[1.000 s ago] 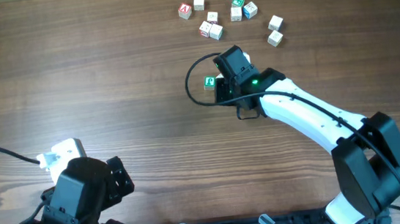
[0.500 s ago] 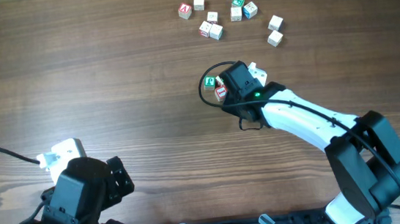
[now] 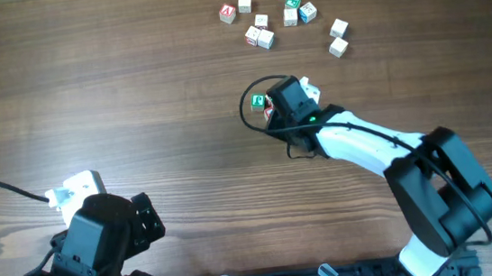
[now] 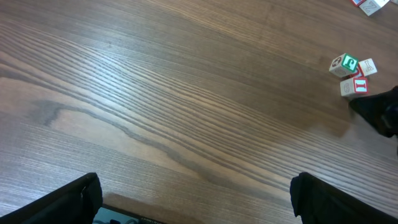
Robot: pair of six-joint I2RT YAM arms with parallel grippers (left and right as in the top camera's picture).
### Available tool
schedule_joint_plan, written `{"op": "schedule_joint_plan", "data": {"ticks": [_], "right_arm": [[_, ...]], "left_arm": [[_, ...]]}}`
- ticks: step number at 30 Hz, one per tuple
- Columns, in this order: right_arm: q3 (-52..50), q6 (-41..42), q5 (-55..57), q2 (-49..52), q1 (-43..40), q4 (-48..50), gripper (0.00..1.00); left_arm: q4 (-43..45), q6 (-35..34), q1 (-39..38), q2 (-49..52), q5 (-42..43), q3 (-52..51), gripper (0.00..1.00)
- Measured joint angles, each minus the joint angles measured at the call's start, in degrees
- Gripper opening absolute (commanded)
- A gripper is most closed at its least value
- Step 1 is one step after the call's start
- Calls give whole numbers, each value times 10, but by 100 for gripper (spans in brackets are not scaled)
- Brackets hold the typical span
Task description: Form a circle
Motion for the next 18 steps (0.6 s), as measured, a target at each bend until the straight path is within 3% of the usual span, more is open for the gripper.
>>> {"op": "schedule_joint_plan", "data": {"ticks": [18], "right_arm": [[0,-9,-37,1,0,22,5]], "left_arm": [[0,0,0,0,0,0,100]]}}
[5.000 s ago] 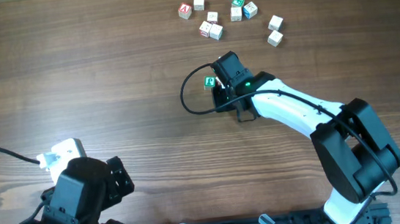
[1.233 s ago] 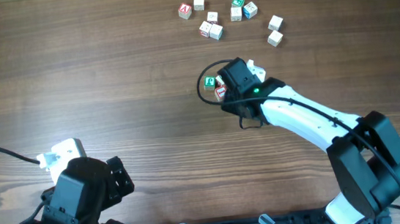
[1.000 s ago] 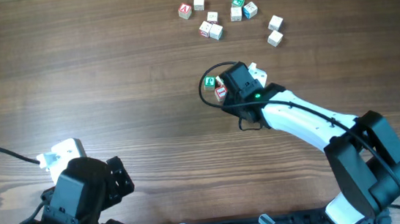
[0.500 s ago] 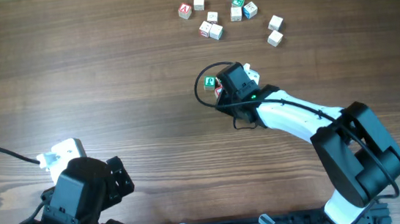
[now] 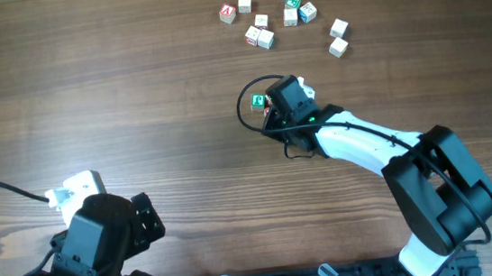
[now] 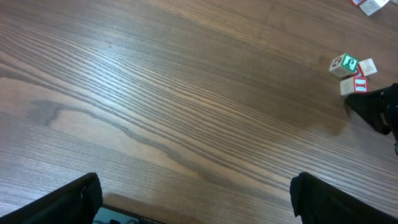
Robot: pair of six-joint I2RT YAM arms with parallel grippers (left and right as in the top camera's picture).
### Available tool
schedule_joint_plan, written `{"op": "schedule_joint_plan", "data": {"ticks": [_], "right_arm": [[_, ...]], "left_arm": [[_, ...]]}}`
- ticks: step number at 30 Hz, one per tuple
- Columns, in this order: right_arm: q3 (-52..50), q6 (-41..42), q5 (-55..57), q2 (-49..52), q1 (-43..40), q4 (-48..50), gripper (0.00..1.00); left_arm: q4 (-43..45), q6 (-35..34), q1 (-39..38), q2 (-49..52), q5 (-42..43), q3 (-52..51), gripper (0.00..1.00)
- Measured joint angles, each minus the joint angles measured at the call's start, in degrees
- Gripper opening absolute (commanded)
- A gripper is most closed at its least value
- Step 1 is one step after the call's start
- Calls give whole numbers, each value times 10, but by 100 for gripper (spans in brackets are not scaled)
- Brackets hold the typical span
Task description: Form a circle
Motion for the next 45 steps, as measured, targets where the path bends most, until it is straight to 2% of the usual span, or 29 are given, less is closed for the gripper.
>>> {"op": "schedule_joint_plan", "data": {"ticks": [28,40,45], "right_arm": [[0,-7,-2,0,0,12,5],[0,2,-2,0,0,-23,5],[3,31,11,0,0,-48,5]], "left_arm": [[0,0,0,0,0,0,100],[0,0,0,0,0,0,100],[0,0,0,0,0,0,100]]}}
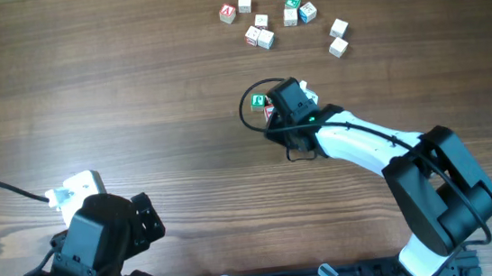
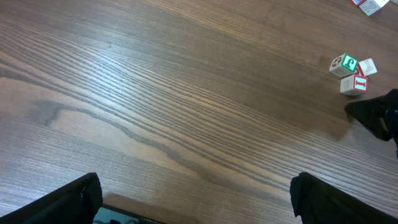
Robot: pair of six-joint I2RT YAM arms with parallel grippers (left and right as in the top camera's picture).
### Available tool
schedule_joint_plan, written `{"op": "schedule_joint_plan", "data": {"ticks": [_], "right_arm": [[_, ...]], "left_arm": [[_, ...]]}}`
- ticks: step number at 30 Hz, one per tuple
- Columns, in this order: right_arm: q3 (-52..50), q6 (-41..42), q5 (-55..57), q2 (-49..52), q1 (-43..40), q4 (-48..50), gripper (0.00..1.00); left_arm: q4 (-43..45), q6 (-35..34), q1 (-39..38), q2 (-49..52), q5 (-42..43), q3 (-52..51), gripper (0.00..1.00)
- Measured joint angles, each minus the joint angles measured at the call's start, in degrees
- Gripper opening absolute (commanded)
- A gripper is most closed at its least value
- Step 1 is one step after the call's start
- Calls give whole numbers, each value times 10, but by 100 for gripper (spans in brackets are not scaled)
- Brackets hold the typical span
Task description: Form a circle
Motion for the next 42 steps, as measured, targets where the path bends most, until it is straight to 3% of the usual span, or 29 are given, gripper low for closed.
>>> {"op": "schedule_joint_plan", "data": {"ticks": [7,16,23,30,42], "right_arm": [[25,43,51,0,0,-79,5],[57,32,130,0,0,-108,5],[97,-35,155,0,-1,-99,5],[105,-156,141,0,-1,-18,5],[106,-251,100,7,-1,2,5]], "left_arm": [[0,0,0,0,0,0,100],[0,0,0,0,0,0,100],[0,0,0,0,0,0,100],[0,0,0,0,0,0,100],[0,0,0,0,0,0,100]]}}
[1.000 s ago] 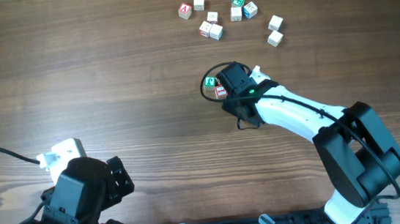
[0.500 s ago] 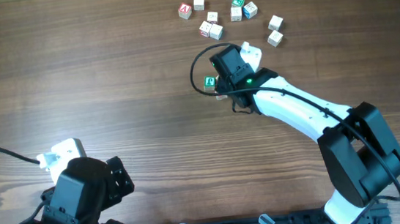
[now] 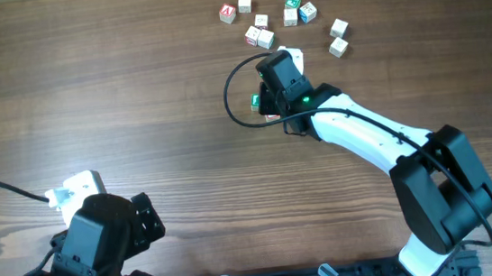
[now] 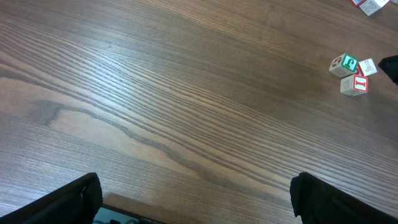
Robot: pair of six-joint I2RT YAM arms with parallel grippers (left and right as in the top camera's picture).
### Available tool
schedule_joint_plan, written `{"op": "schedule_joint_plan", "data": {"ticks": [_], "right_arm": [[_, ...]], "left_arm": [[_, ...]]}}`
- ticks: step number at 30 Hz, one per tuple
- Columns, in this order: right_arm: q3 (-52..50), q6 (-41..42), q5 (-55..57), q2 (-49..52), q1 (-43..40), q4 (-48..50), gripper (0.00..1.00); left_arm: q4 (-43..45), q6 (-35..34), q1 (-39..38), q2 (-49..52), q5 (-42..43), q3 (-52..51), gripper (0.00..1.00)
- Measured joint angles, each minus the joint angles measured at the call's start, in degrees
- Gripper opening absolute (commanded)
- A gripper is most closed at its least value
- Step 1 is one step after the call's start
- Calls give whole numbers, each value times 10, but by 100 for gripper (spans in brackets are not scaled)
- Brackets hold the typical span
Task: Form a circle
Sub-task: 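Lift the right gripper and move it up over the placed blocks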
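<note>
Small lettered cubes are the task's objects. Three of them sit together mid-table: a green cube (image 4: 344, 64), a white cube (image 4: 368, 66) and a red "I" cube (image 4: 354, 85). In the overhead view only the green cube (image 3: 257, 101) and a bit of the red cube (image 3: 271, 114) show beside my right arm. My right gripper (image 3: 276, 73) hangs just beyond them, its fingertips hidden under the wrist. The remaining cubes (image 3: 259, 35) lie scattered at the far edge. My left gripper (image 4: 196, 199) stands open over bare wood, near the table's front left.
The scattered far group includes a red "A" cube (image 3: 228, 13), a red "M" cube, a blue cube (image 3: 307, 11) and two white cubes (image 3: 339, 37) on the right. A black cable (image 3: 236, 112) loops from my right wrist around the green cube.
My right gripper has moved from the near side of the three cubes to their far side, closer to the scattered group. The three cubes lie as they did. The left arm is unchanged.
At all three earlier moments my right gripper stood low beside the red "I" cube, shifting only slightly, and the cube barely moved. Now the gripper is beyond the trio, toward the far group. My left gripper stayed open and still throughout.
</note>
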Motion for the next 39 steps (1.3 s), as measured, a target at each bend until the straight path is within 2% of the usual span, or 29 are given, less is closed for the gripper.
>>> {"op": "schedule_joint_plan", "data": {"ticks": [7,39], "right_arm": [[0,-27,-25,19,0,9,5],[0,-34,-47,36,0,15,5]], "left_arm": [[0,0,0,0,0,0,100],[0,0,0,0,0,0,100]]}}
